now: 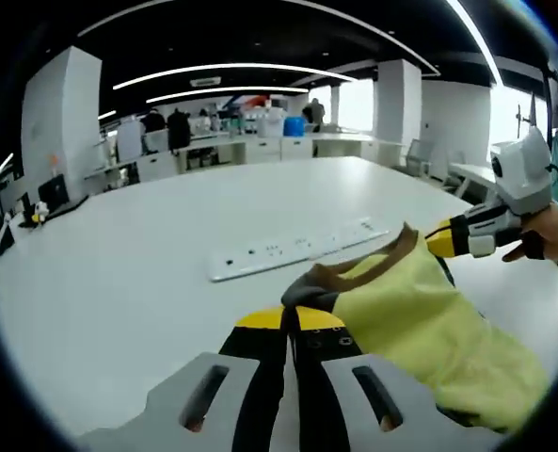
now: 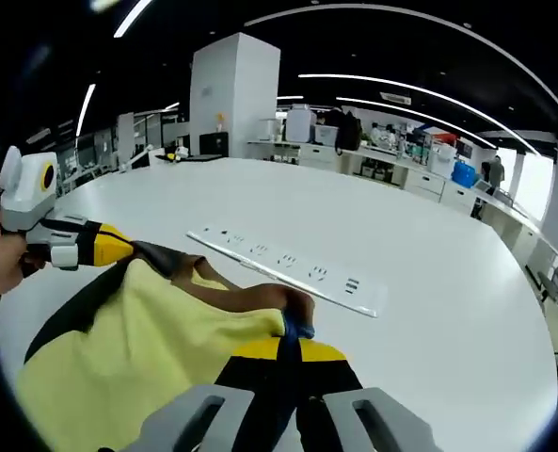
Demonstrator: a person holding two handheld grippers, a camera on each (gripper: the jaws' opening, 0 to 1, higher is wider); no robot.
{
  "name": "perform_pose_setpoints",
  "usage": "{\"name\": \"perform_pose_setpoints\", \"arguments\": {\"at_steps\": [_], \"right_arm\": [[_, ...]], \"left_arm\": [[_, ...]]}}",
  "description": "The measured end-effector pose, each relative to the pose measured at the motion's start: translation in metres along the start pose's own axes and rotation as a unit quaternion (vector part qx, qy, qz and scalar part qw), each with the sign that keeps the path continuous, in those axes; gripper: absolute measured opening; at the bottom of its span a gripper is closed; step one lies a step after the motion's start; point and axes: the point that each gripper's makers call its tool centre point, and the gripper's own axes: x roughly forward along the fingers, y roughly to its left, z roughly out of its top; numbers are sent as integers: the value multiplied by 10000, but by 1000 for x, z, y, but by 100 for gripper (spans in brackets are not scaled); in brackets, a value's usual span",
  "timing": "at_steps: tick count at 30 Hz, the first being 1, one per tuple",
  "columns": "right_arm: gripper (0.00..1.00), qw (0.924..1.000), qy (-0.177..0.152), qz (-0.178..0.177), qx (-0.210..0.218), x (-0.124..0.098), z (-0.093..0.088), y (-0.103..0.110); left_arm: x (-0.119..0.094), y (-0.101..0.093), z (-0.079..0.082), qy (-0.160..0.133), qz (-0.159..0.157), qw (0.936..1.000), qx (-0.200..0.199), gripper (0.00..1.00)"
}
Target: Fold the garment on the visible template until the final outline fits inside the template.
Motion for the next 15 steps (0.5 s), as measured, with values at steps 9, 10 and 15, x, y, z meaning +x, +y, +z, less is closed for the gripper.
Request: {"name": "perform_pose_setpoints", "arguments": {"at_steps": [9, 10, 15], "right_arm": [[0, 9998, 170, -14, -61, 16, -6, -3], [0, 9998, 179, -9, -61, 16, -6, -3], [1, 9998, 210, -31, -27, 17, -7, -4]], "left_arm": [[12, 6, -14, 262, 29, 9996, 45, 0], [12, 6, -14, 267, 34, 9996, 48, 0], [12, 9, -16, 316, 98, 9994, 97, 2]]}}
